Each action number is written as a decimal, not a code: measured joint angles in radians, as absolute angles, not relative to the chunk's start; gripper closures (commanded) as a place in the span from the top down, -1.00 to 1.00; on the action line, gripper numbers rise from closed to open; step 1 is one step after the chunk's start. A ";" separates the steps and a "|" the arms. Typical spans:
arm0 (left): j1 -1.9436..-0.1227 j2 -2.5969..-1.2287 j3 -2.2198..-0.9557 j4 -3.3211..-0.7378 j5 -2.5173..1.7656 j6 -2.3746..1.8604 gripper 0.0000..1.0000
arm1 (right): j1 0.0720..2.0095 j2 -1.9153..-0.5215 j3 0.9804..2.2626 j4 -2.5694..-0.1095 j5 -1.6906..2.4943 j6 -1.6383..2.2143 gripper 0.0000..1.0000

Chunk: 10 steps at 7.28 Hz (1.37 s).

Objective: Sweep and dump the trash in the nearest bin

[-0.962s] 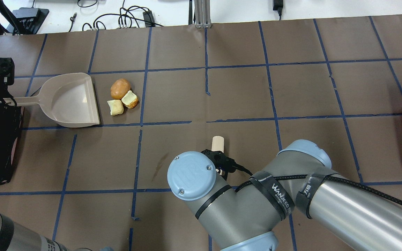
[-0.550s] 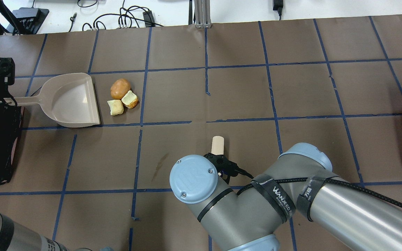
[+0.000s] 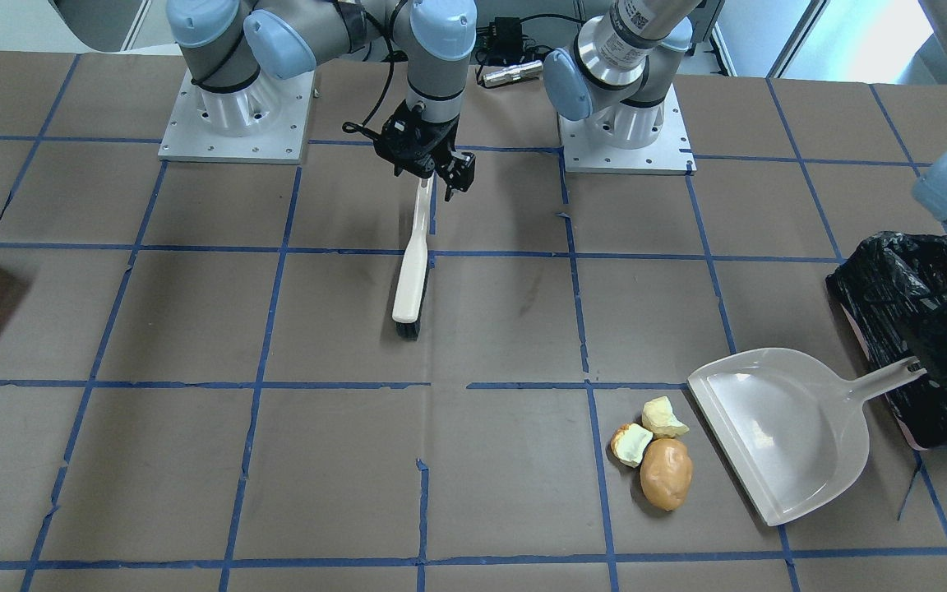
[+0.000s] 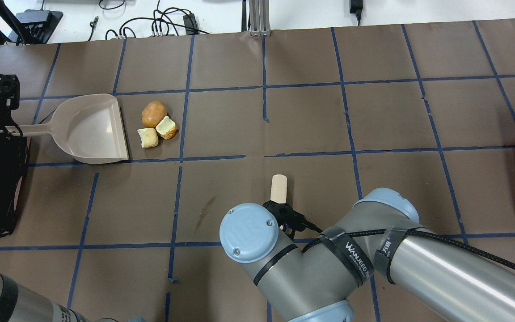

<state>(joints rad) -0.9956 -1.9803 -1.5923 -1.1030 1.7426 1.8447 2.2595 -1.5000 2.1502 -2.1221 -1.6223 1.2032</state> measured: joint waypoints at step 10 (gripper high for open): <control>-0.996 -1.986 -1.592 -1.103 1.744 1.835 -1.00 | 2.262 -1.469 2.155 -2.125 -1.615 1.235 -0.51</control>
<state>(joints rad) -0.9956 -1.9862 -1.5923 -1.1029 1.7441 1.8348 2.2617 -1.4690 2.1553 -2.1254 -1.6150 1.2354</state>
